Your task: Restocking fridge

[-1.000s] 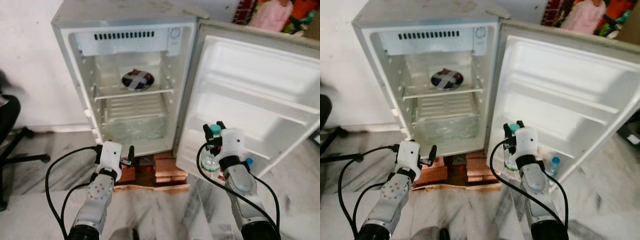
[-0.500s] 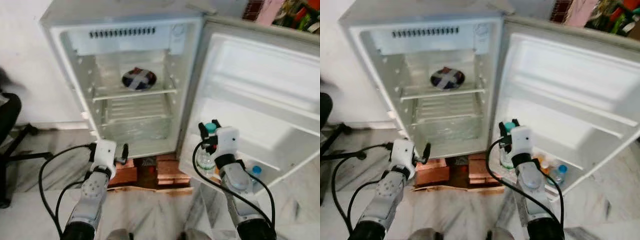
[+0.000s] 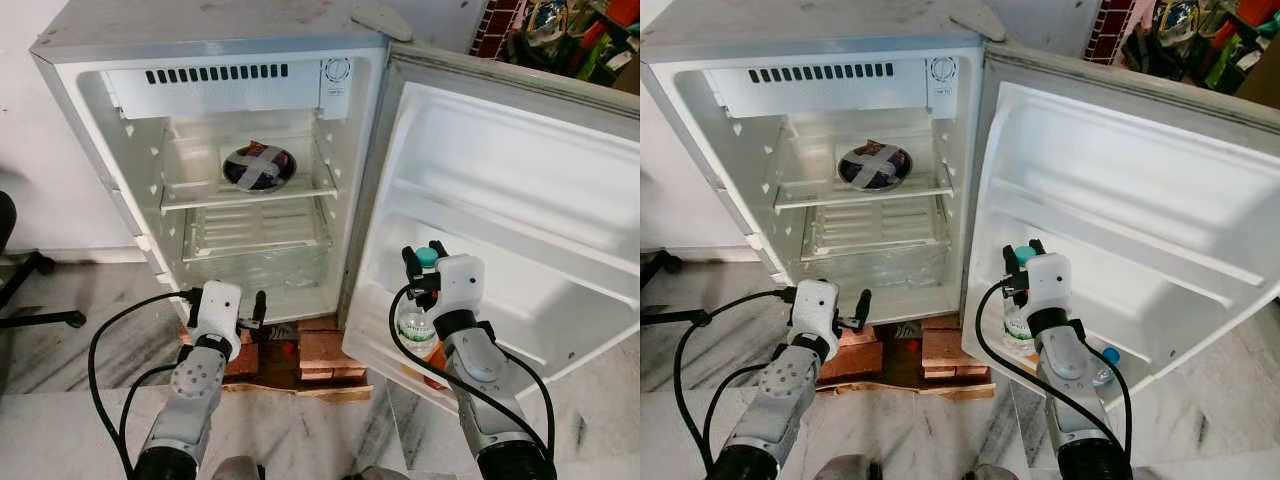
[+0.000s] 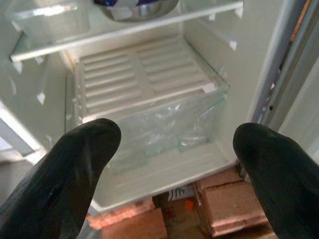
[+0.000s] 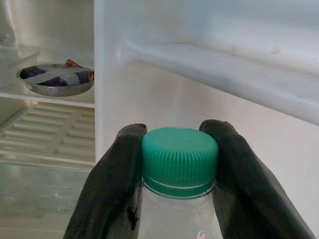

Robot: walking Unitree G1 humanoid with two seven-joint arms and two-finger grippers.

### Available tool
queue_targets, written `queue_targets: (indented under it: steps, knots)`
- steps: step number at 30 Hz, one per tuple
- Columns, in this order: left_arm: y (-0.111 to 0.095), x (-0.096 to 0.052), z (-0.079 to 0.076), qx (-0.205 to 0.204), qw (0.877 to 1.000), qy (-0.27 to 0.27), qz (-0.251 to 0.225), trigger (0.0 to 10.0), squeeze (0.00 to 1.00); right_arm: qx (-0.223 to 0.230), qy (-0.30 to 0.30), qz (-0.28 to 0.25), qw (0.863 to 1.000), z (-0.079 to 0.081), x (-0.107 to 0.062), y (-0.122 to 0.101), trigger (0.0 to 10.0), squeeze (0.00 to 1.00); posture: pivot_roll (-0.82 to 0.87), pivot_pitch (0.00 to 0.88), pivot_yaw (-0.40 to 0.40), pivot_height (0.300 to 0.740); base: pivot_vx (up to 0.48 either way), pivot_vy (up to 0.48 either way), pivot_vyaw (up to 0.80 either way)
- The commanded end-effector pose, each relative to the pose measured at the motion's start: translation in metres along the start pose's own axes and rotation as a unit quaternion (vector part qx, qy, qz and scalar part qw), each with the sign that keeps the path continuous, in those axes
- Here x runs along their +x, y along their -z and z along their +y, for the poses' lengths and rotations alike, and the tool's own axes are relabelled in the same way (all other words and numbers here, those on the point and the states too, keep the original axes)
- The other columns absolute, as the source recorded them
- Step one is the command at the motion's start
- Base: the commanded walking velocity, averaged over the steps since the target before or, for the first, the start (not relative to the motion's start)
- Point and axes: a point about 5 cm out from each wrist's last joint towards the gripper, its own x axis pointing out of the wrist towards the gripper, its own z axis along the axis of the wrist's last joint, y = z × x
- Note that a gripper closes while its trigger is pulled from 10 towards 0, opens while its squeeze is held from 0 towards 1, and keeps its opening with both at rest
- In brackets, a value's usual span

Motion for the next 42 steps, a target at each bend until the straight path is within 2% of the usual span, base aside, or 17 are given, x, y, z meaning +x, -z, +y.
queue_targets:
  steps: [1, 6, 19, 36, 42]
  knots:
    - [-0.0002, -0.0021, -0.001, -0.001, 1.0, 0.003, 0.003, 10.0, 0.0, 0.001, 0.003, -0.007, 1.0, -0.003, -0.001, -0.0032, 10.0, 0.0, 0.09, 0.074, -0.018, 0.74, 0.0, 0.0, 0.0]
    - [0.0023, -0.0037, 0.0005, -0.004, 1.0, 0.002, 0.009, 10.0, 0.0, 0.015, -0.002, -0.004, 1.0, 0.0005, -0.0025, -0.0019, 10.0, 0.0, 0.09, 0.079, -0.019, 0.74, 0.0, 0.0, 0.0]
    - [0.003, -0.0046, 0.0004, -0.002, 1.0, 0.003, 0.017, 10.0, 0.0, 0.019, -0.005, -0.005, 1.0, 0.0009, -0.0027, -0.0029, 10.0, 0.0, 0.09, 0.087, -0.019, 0.74, 0.0, 0.0, 0.0]
    - [0.0041, -0.0039, 0.0007, 0.002, 1.0, 0.005, 0.023, 10.0, 0.0, 0.021, -0.006, -0.005, 1.0, 0.0026, -0.0023, -0.0033, 10.0, 0.0, 0.09, 0.089, -0.017, 0.637, 0.0, 0.0, 0.0]
    - [0.0041, -0.0038, 0.0005, 0.004, 1.0, 0.006, 0.023, 10.0, 0.0, 0.019, -0.006, -0.005, 1.0, 0.0029, -0.0019, -0.0034, 10.0, 0.0, 0.09, 0.088, -0.016, 0.619, 0.0, 0.0, 0.0]
